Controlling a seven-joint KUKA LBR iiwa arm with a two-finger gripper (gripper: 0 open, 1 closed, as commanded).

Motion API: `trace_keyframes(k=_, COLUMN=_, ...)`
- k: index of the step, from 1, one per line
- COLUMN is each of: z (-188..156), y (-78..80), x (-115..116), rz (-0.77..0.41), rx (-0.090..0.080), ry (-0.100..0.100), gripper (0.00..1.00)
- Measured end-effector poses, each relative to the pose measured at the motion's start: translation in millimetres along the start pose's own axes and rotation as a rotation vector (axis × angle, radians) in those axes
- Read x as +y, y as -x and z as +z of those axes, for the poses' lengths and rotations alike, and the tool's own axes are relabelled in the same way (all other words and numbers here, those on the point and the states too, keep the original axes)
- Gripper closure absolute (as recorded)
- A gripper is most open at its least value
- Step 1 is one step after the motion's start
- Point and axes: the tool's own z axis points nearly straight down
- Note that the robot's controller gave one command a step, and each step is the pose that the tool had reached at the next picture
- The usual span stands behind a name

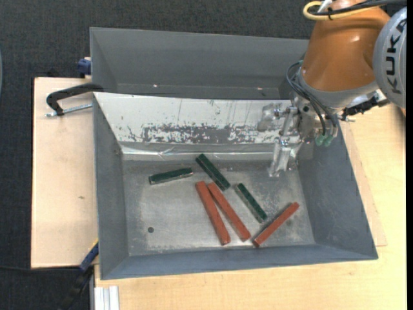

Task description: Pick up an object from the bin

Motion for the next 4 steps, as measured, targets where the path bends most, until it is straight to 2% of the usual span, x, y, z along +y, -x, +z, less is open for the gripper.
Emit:
trace_keyframes(k=1, z=0, y=0.0, x=0, rz=0.000, rx=0.000, ry=0.000, gripper=0.00)
trace_keyframes(k=2, z=50, y=-20.7, x=3, rz=-0.019, rx=-0.004, ry=0.000, gripper=0.00)
trace_keyframes(k=3, z=82, y=-42.1, x=-13, rz=0.072, rx=0.004, ry=0.001, gripper=0.00)
trace_keyframes(k=4, z=140, y=-60.4, x=-14, rz=0.120, rx=-0.002, ry=0.000, gripper=0.00)
